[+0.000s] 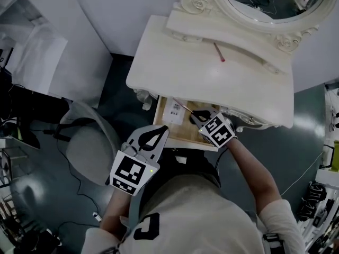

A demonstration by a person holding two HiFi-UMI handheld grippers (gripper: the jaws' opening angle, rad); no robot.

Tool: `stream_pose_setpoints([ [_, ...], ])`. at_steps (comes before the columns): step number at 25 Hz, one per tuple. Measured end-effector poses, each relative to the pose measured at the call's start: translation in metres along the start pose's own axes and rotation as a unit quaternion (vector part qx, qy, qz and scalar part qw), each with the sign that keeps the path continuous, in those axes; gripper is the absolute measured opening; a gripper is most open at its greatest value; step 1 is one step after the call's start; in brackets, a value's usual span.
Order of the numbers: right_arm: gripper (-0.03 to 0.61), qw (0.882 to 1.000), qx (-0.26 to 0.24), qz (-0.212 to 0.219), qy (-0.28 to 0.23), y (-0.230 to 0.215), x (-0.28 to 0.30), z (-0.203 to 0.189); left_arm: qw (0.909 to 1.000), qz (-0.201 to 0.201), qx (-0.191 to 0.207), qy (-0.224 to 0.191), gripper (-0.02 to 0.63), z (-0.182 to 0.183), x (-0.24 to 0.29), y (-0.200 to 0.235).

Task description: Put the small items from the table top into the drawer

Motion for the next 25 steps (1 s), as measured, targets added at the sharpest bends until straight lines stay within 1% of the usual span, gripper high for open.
stream_pose_setpoints([
  [15, 0.035, 0.998, 0.000, 0.044, 0.043, 0.016, 0.037, -0.023, 0.9996, 0.018, -0.017, 0.016, 0.058, -0.010, 0.003, 0.006],
  [20, 0.035, 0.995, 0.019, 0.066, 0.066, 0.021, 0.049, -0.034, 0.9994, 0.017, -0.022, 0.020, 0.058, -0.014, 0.005, 0.004],
  [25, 0.035, 0.992, 0.035, 0.074, 0.091, 0.028, 0.063, -0.050, 0.9992, 0.013, -0.026, 0.029, 0.058, -0.018, 0.010, 0.001],
])
Point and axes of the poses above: the fingertips, and each gripper's own axes: x forward along the fingers, y to its left, z out of its top, the point moved 10 cm from there along -x, backward along the fingers, and after that the axes turned 12 degrees about -z, right-handed, at the moved point
